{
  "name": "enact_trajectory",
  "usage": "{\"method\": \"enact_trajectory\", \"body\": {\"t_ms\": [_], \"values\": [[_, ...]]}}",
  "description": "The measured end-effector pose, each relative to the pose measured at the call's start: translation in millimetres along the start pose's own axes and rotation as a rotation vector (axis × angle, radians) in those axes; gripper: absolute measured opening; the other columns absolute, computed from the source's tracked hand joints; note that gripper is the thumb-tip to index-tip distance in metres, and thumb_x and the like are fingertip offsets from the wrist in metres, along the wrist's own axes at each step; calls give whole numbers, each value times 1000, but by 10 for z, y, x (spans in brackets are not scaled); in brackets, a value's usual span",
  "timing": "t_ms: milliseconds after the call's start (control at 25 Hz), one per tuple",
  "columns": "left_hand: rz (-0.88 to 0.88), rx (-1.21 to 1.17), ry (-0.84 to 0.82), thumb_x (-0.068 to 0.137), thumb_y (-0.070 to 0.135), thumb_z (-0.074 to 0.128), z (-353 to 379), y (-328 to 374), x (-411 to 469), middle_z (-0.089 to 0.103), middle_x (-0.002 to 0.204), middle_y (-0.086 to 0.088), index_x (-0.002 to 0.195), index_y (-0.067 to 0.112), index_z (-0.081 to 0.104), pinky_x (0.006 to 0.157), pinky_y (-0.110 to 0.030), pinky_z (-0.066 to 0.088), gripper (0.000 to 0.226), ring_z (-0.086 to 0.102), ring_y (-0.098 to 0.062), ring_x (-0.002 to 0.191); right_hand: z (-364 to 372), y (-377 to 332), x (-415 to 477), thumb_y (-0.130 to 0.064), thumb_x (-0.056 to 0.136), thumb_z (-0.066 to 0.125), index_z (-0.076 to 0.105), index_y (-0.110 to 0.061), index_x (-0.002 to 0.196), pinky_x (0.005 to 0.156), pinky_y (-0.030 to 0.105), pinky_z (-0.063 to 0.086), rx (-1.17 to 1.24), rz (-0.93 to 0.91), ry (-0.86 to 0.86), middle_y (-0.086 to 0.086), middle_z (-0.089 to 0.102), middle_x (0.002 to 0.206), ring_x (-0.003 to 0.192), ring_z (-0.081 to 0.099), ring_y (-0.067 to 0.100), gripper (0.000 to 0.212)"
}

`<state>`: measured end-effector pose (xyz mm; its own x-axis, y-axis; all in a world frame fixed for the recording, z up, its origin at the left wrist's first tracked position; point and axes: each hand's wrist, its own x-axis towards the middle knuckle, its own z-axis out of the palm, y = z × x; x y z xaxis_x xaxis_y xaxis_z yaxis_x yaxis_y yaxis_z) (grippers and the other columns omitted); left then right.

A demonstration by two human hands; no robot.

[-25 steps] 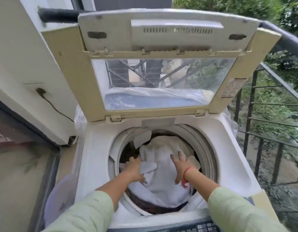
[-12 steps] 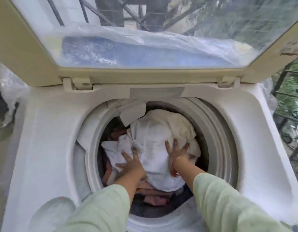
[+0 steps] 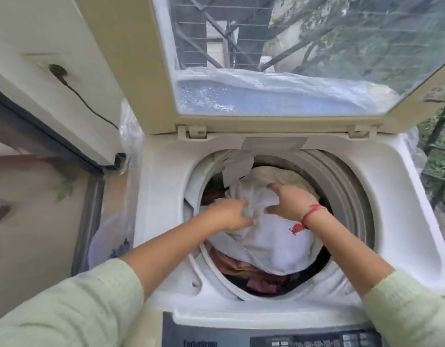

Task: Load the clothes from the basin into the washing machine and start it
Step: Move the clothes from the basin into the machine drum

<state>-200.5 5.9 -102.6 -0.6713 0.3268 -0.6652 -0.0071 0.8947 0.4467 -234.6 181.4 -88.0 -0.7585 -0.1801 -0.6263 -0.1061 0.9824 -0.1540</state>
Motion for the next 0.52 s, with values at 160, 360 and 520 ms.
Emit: {"method": "enact_trajectory", "body": {"t_ms": [160, 360, 520], "values": [[112, -103, 720, 91, 46, 48, -320, -572, -1284, 44, 134, -1, 138, 24, 35, 101, -36, 34, 54, 39, -21, 125, -324, -879, -783, -28, 89, 60, 53, -28, 126, 91, 31, 48, 524, -312, 358, -8, 59, 124, 109, 58, 11, 37], [-146, -522, 1000, 76, 57, 40, 131, -2233, -2472, 48, 116, 5, 121, 20, 53, 91, -28, 34, 59, 49, -17, 111, 194, -2505, -1470, -32, 87, 64, 61, -29, 114, 87, 18, 49, 896, -555, 302, -16, 61, 114, 108, 59, 4, 27], [-354, -511, 708, 72, 56, 46, 866, -3548, -2742, 52, 120, -12, 117, 10, 57, 97, -37, 32, 66, 48, -33, 117, 1280, -3678, -1326, -26, 86, 59, 59, -24, 116, 92, 23, 45, 799, -503, 310, -15, 58, 113, 110, 54, 5, 30]]}}
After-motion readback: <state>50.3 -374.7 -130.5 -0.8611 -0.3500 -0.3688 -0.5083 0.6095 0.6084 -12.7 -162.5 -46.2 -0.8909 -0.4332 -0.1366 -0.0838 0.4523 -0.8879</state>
